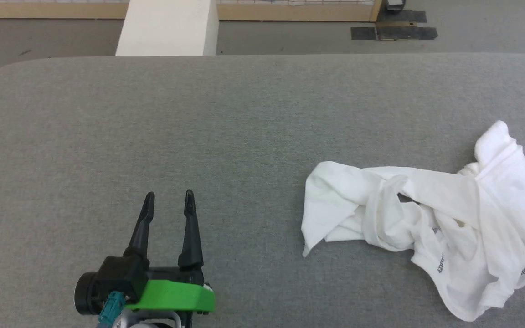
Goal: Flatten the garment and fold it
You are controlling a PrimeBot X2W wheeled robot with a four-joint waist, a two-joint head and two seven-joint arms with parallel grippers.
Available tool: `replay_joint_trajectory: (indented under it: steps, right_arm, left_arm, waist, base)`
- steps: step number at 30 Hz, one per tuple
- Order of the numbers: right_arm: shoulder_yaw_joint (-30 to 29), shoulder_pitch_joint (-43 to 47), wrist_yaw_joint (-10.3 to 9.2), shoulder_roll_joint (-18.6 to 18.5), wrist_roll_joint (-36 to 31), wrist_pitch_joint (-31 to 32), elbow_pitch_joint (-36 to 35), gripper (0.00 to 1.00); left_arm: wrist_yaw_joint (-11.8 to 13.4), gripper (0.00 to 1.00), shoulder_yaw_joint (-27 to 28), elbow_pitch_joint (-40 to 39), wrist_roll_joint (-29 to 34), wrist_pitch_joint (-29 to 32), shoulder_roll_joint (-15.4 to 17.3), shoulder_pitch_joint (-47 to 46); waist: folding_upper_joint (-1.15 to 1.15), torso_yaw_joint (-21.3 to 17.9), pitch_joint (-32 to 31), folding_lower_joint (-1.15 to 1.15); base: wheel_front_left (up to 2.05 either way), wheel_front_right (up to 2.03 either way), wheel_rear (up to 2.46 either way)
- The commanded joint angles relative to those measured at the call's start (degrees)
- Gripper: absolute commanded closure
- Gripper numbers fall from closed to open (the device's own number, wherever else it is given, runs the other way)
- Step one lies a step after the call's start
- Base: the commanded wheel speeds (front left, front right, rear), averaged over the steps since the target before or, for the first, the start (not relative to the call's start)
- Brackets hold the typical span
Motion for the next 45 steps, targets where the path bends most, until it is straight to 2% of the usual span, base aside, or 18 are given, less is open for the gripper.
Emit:
replay_joint_trajectory:
  steps: [1, 6, 10, 13, 22, 26, 32, 33, 34, 35, 41, 45]
  right_arm:
    - [-0.17, 0.76, -0.09, 1.18, 0.16, -0.32, -1.24, 0.00]
    - [3.22, 1.33, -0.09, 1.51, 1.29, 0.78, -3.04, 0.00]
    - [9.51, 0.05, -0.09, -2.11, 4.32, 5.41, -2.32, 0.00]
    - [16.12, -1.84, -0.09, -6.62, 6.43, 10.39, -0.94, 0.00]
    - [31.99, -11.50, -0.09, -16.81, 10.61, 15.39, 3.48, 0.00]
    - [37.62, -14.20, -0.09, -19.54, 12.86, 17.58, 5.33, 0.00]
    - [42.77, -16.28, -0.09, -21.51, 14.56, 18.16, 8.85, 0.00]
    - [43.21, -16.46, -0.09, -21.63, 14.78, 18.06, 9.53, 0.22]
    - [43.69, -16.75, -0.09, -21.72, 14.85, 17.65, 10.28, 0.58]
    - [44.11, -17.07, -0.09, -21.83, 14.69, 17.24, 10.79, 1.00]
    - [44.23, -19.88, -0.09, -20.81, 12.94, 11.31, 13.51, 1.00]
    - [40.53, -21.91, -0.09, -18.13, 11.49, 4.83, 14.84, 1.00]
  left_arm:
    - [-0.32, 0.00, -0.14, -0.16, 0.47, -0.22, -0.14, -0.16]
    - [-0.39, 0.00, -0.99, -0.11, 0.61, -0.22, -0.14, -1.57]
    - [-0.22, 0.00, -1.68, -0.02, 0.42, -0.22, -0.14, -2.41]
    - [-0.05, 0.00, -2.41, 0.19, 0.07, -0.22, -0.14, -2.96]
    - [0.81, 0.00, -5.01, 0.47, -1.18, -0.22, -0.14, -5.21]
    - [1.28, 0.00, -6.07, 0.53, -1.69, -0.22, -0.14, -6.14]
    - [1.80, 0.00, -7.21, 0.65, -2.11, -0.22, -0.14, -6.62]
    - [1.89, 0.00, -7.32, 0.65, -2.16, -0.22, -0.14, -6.65]
    - [1.99, 0.00, -7.42, 0.65, -2.19, -0.22, -0.14, -6.67]
    - [2.06, 0.00, -7.47, 0.64, -2.20, -0.22, -0.14, -6.68]
    - [2.42, 0.00, -7.05, 0.84, -2.01, -0.22, -0.14, -6.60]
    - [2.13, 0.00, -6.05, 1.03, -1.69, -0.22, -0.14, -6.28]
  waist:
    - [0.00, -1.30, 1.00, 0.00]
    - [0.00, -0.87, 2.49, 0.00]
    - [0.00, 0.36, 4.03, 0.00]
    - [0.00, 1.64, 5.43, 0.00]
    - [0.00, 6.15, 9.12, 0.00]
    - [0.00, 7.97, 10.29, 0.00]
    - [0.00, 9.58, 11.11, 0.00]
    - [0.00, 9.70, 11.15, 0.00]
    - [0.00, 9.80, 11.18, 0.00]
    - [0.00, 9.84, 11.21, 0.00]
    - [0.00, 8.73, 10.32, 0.00]
    - [0.00, 7.03, 8.01, 0.00]
  base:
    - [0.00, 0.00, 0.00]
    - [0.00, 0.00, 0.00]
    - [0.00, 0.00, 0.00]
    - [0.00, 0.00, 0.00]
    - [0.00, 0.00, 0.00]
    - [0.00, 0.00, 0.00]
    - [0.00, 0.00, 0.00]
    - [0.00, 0.00, 0.00]
    - [0.00, 0.00, 0.00]
    - [0.00, 0.00, 0.00]
    - [0.00, 0.00, 0.00]
    - [0.00, 0.00, 0.00]
